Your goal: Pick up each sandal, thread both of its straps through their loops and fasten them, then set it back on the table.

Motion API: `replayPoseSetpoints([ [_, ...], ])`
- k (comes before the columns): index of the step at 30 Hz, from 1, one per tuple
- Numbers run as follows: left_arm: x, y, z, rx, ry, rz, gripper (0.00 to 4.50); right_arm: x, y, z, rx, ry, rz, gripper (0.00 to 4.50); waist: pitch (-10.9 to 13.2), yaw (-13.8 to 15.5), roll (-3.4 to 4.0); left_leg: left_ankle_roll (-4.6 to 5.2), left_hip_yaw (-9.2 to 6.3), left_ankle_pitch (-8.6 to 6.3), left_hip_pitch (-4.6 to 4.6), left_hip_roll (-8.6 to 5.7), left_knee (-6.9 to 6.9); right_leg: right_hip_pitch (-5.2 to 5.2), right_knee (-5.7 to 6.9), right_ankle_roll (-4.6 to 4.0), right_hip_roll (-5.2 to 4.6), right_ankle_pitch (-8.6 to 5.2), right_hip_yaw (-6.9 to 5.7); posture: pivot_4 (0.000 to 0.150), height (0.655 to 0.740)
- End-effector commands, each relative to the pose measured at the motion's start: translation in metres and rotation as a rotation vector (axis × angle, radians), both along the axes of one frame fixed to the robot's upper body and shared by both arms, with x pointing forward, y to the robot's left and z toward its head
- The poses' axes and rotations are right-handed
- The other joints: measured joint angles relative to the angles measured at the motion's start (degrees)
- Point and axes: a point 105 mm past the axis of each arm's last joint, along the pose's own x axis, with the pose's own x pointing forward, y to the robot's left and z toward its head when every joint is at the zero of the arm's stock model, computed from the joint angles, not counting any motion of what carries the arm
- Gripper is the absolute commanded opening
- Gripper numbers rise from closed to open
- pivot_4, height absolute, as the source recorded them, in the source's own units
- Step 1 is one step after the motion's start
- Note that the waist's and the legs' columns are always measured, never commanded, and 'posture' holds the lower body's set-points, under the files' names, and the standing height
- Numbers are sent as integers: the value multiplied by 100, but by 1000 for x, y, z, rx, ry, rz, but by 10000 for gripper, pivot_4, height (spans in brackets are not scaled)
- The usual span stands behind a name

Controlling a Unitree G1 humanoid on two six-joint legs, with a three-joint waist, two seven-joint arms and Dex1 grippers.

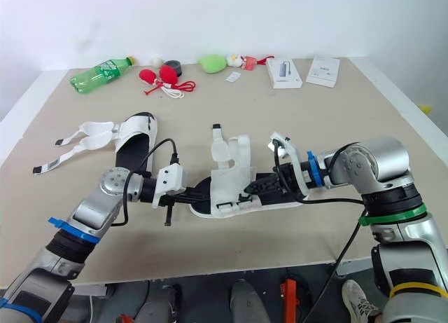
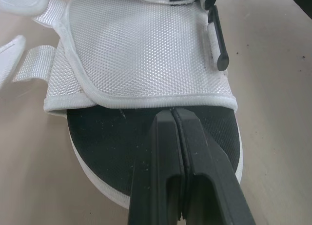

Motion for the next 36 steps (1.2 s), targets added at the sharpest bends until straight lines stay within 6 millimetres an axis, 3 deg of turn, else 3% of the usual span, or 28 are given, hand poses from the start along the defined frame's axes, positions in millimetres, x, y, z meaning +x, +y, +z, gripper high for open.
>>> replayPoseSetpoints([
  [1,-3,1,-3,8,8,4,0,-9,1,3,-30,-25,63,630,0,0,0,1,0,-1,0,0,0,0,0,0,0,-1,0,1500,7400],
  [11,-2,0,-4,7,7,8,0,-15,3,2,-79,-95,142,630,0,1,0,17,0,-16,0,0,0,0,-1,0,0,-14,-1,1500,7400],
  [23,-3,-2,-6,10,11,8,0,-32,26,31,35,-76,169,630,0,3,0,18,0,-16,-3,0,0,0,-1,0,-1,-15,-2,1500,7400],
  [36,-2,-5,-5,12,11,-2,0,-38,17,9,-17,-43,104,630,-1,5,-1,19,-1,-17,1,0,1,4,-1,0,-1,-15,-3,1500,7400],
])
